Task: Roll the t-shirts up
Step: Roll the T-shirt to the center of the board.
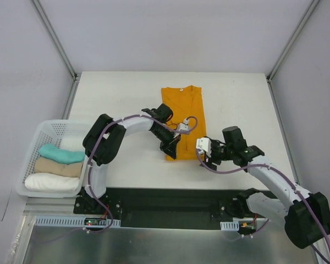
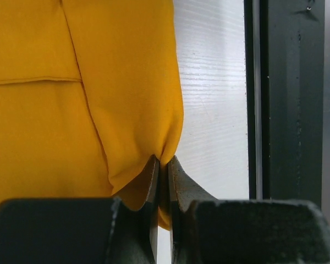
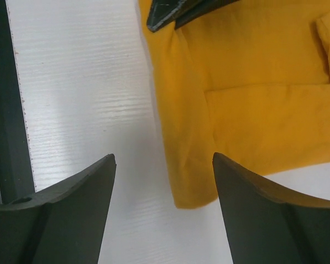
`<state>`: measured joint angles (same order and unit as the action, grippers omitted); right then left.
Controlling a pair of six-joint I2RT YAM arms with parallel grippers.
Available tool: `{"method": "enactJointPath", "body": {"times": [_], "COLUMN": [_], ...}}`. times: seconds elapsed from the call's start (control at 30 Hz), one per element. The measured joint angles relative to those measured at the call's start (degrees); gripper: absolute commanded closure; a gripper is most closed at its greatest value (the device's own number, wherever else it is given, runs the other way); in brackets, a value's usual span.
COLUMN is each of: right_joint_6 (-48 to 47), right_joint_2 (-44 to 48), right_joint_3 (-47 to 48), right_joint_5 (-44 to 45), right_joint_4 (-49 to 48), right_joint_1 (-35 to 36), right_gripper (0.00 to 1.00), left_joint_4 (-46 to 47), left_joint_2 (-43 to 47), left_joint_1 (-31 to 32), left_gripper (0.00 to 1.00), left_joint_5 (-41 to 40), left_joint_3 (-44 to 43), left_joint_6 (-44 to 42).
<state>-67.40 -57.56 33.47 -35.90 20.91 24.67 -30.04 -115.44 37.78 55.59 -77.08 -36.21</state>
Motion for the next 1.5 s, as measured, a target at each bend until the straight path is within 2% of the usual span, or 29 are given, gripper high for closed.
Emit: {"method": "enactJointPath", "body": {"times": [0.27,0.3,0.4,0.47,0.5,0.53,0.6,0.7,0.87,1.07,1.3,1.5], "right_joint_6": [-0.8,-0.5,0.5,0.9,1.0,1.2,1.3,1.7,2.8,0.5,-8.4,-11.1], "right_joint_2": [-5.7,-6.3,-8.4,-9.5,-9.8,-10.3,-11.2,-12.4,-16.0,-23.6,-42.2,-57.2], "right_joint_3": [-3.5,-4.2,-5.3,-5.3,-5.3,-5.3,-5.3,-4.7,3.2,15.2,27.6,35.9], "right_joint_5": [5.8,7.2,10.7,12.1,12.6,13.2,13.8,13.4,5.9,-3.6,-12.4,-16.1], "right_joint_4": [-9.7,-11.4,-14.6,-15.8,-16.1,-16.5,-16.8,-15.5,-1.9,16.3,36.0,45.7], "right_joint_1": [5.6,6.1,7.2,7.6,7.8,8.0,8.0,7.8,3.4,-2.8,-5.9,-8.5], "right_gripper": [0.29,0.37,0.53,0.60,0.68,0.73,0.81,0.86,0.88,0.92,0.96,0.98], "left_joint_4": [-1.4,-1.6,-2.2,-2.9,-3.1,-3.3,-4.0,-5.8,-10.6,-12.9,-13.8,-14.2], "left_joint_2": [-1.9,-2.1,-2.8,-3.3,-3.5,-3.6,-3.7,-4.7,-6.3,-5.9,-7.3,-12.3], "left_joint_1": [-0.7,-0.8,-1.5,-2.1,-2.3,-2.7,-3.4,-3.8,-3.7,-3.8,-4.9,-5.3], "left_gripper": [1.00,1.00,1.00,1.00,1.00,1.00,1.00,0.99,1.00,1.00,0.98,0.89], "left_joint_5": [1.7,1.9,2.7,3.0,3.2,3.6,4.2,5.6,9.0,13.3,14.4,12.7], "left_joint_3": [-1.6,-1.7,-2.4,-3.2,-3.5,-3.8,-4.5,-6.9,-9.3,-6.6,-7.4,-10.1], "left_joint_6": [0.3,0.3,0.3,0.3,0.3,0.4,0.5,1.2,3.6,6.5,9.7,12.0]}}
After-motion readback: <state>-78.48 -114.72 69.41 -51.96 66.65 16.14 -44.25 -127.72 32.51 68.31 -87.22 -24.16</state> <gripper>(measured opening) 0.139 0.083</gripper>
